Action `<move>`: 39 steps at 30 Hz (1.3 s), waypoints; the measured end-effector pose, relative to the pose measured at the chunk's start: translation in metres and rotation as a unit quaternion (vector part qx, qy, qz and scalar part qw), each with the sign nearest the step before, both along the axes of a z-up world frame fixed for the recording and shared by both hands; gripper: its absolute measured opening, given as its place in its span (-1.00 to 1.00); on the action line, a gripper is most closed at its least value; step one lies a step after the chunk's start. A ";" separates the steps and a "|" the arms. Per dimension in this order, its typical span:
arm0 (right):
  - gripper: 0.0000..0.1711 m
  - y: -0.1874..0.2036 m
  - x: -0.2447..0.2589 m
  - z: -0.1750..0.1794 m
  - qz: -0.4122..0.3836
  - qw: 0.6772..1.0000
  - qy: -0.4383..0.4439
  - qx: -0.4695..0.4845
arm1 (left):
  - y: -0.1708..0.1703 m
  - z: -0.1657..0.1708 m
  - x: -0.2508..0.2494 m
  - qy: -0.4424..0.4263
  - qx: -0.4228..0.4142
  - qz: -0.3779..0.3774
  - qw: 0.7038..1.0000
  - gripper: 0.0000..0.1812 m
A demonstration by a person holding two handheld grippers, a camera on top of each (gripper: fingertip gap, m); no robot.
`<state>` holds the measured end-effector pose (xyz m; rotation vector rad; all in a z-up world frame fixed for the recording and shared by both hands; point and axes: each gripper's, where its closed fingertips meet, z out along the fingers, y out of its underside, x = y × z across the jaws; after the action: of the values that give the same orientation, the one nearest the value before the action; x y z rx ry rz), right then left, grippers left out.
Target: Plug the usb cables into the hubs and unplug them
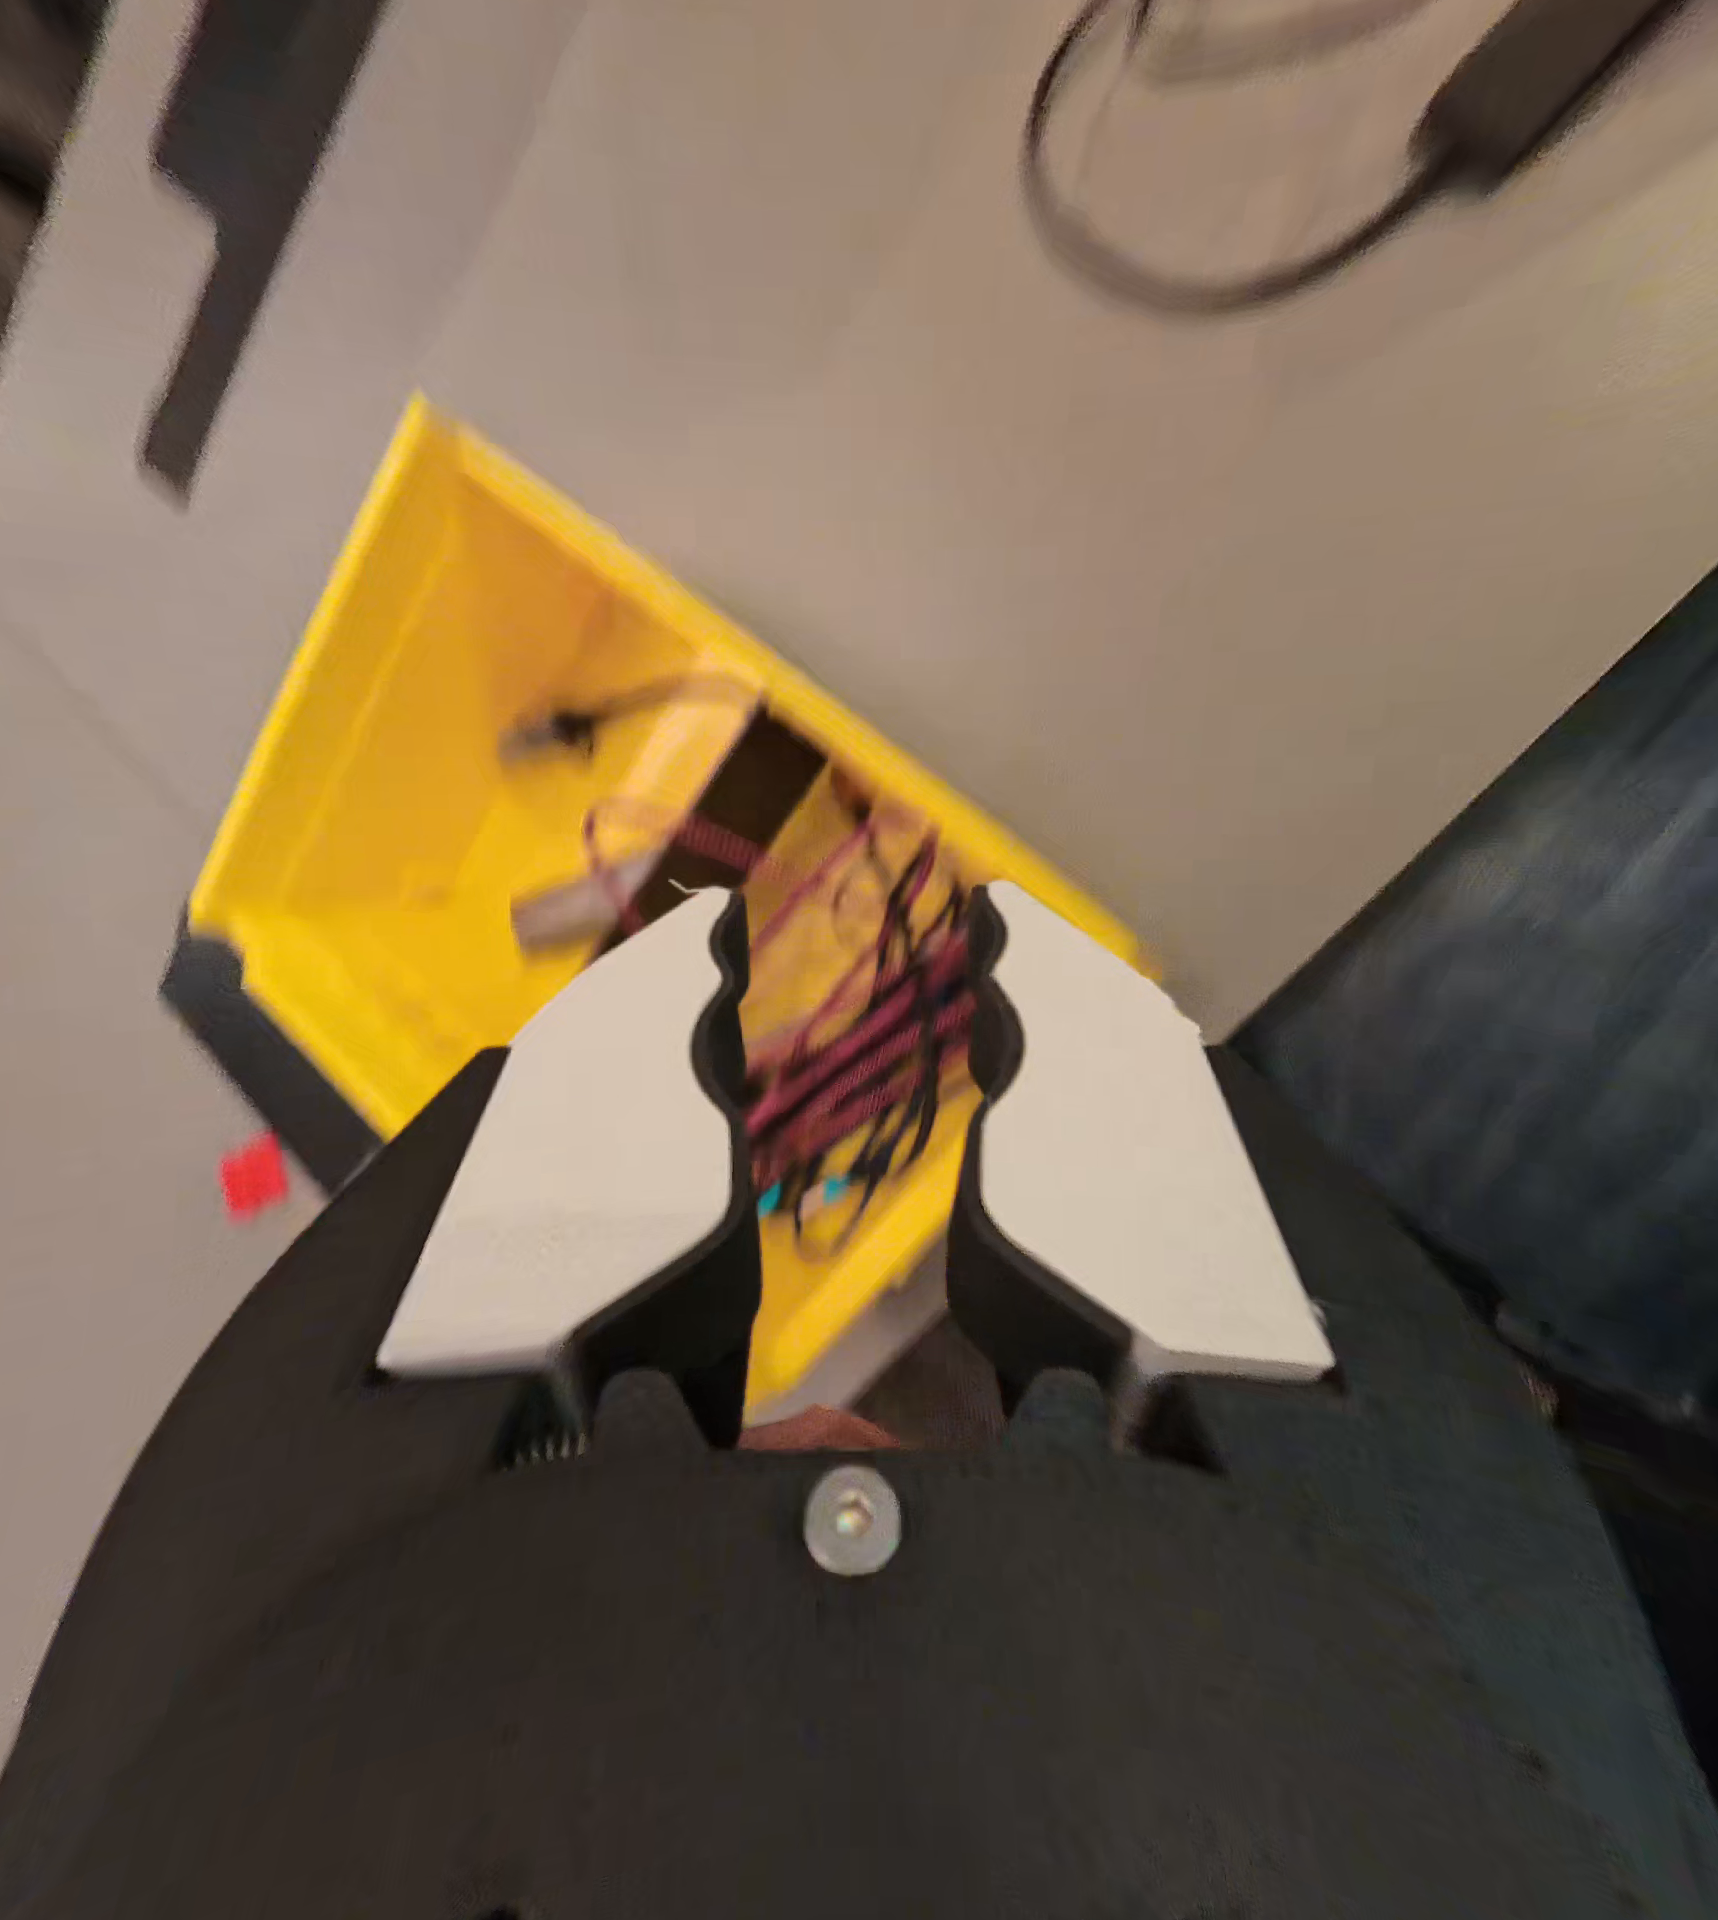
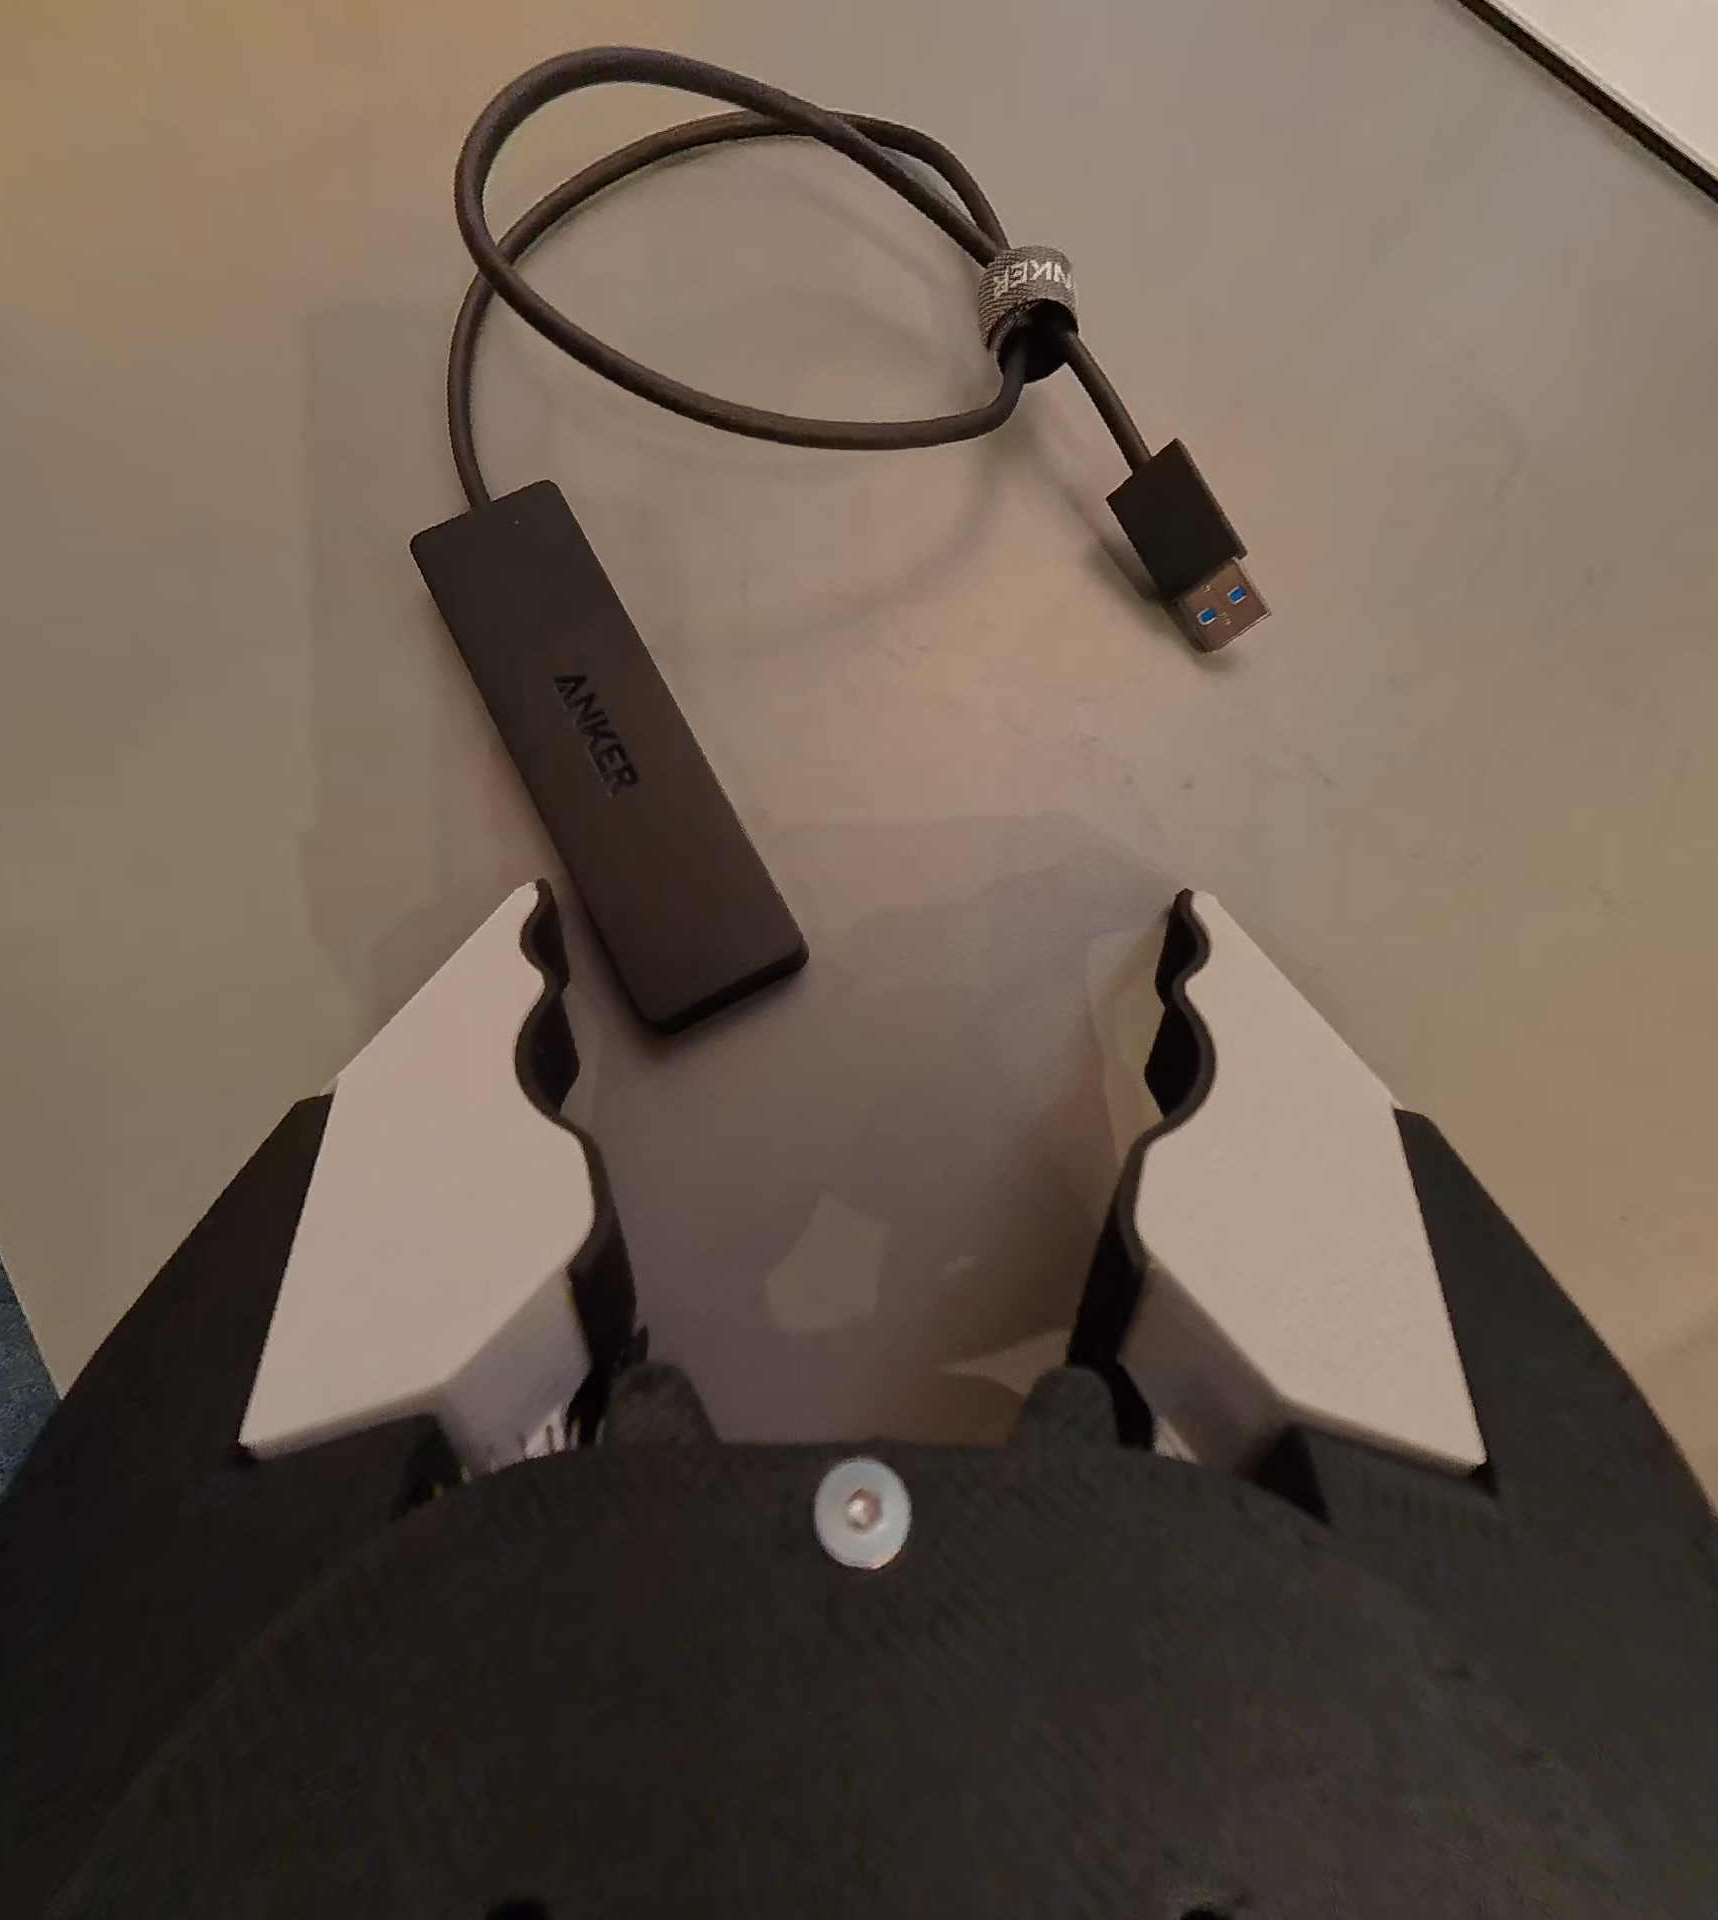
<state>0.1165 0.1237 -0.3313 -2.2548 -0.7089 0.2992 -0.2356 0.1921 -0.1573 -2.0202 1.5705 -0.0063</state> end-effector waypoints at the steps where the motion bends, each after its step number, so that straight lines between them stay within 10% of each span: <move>1: 0.31 0.000 0.000 0.000 0.000 1.000 0.000 0.000 | 0.001 -0.005 -0.026 0.023 -0.001 0.022 1.000 -0.57; 10: 0.28 0.001 0.001 0.000 -0.005 1.000 0.000 0.001 | 0.002 -0.087 -0.135 0.125 -0.106 0.111 0.980 -0.76; 39: 0.26 0.001 0.002 0.001 -0.005 1.000 0.001 0.002 | 0.025 -0.169 -0.113 0.249 -0.257 0.021 0.933 -0.73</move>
<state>0.1184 0.1247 -0.3303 -2.2541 -0.6958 0.2947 -0.3488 0.2166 -0.3259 -2.6133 1.9904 0.1354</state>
